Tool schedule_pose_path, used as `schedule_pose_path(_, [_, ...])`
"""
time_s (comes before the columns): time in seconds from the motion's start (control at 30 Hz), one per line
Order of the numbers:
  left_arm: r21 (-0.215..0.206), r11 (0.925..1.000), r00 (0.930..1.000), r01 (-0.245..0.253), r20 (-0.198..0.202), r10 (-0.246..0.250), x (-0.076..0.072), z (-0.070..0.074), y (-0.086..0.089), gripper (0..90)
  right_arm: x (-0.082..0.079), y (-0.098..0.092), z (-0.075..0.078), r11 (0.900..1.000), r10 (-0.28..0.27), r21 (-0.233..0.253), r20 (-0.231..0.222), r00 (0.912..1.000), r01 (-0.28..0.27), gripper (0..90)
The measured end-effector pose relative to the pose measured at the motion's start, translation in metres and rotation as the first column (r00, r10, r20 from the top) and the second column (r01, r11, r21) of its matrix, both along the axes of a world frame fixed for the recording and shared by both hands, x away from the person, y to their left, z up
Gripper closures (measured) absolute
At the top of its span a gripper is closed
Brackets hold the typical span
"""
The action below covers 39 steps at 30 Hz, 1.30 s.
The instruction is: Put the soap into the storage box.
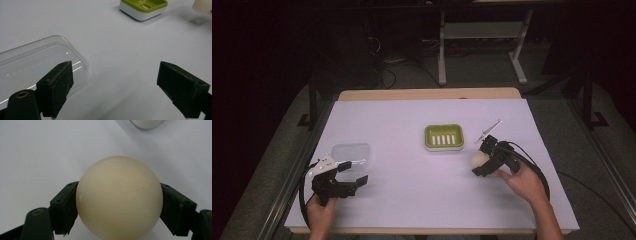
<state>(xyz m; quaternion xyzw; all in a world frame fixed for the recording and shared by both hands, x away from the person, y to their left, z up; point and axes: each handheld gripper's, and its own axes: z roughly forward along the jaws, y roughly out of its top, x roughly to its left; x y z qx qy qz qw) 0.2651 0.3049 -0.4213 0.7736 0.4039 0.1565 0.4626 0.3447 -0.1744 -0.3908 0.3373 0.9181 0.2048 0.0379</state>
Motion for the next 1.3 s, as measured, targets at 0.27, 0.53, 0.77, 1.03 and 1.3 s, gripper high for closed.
schedule_pose_path(0.27, [0.002, 1.0000, 1.0000, 0.005, 0.005, -0.005, 0.001, 0.000, 0.001, 12.8, 0.008, 0.004, 0.007, 1.000, 0.002, -0.005, -0.004, 1.0000, -0.002, 22.9])
schedule_pose_path(0.53, [-0.004, 1.0000, 1.0000, 0.000, 0.006, 0.000, 0.001, 0.000, 0.001, 12.8, 0.015, 0.008, 0.012, 1.000, 0.011, -0.004, -0.008, 0.9999, -0.011, 22.9])
schedule_pose_path(0.77, [-0.015, 0.9999, 1.0000, -0.005, 0.008, 0.005, 0.001, 0.000, 0.002, 12.9, 0.025, 0.012, 0.021, 1.000, 0.018, 0.002, -0.003, 0.9998, -0.018, 22.9])
schedule_pose_path(1.03, [-0.013, 0.9999, 1.0000, -0.007, 0.005, 0.007, 0.000, 0.001, 0.002, 12.8, 0.037, 0.020, 0.030, 1.000, 0.020, 0.009, -0.006, 0.9998, -0.020, 22.9])
schedule_pose_path(1.3, [-0.014, 0.9999, 1.0000, -0.006, 0.005, 0.006, 0.000, 0.001, 0.003, 12.8, 0.047, 0.030, 0.034, 0.999, 0.034, 0.005, -0.006, 0.9994, -0.034, 22.9])
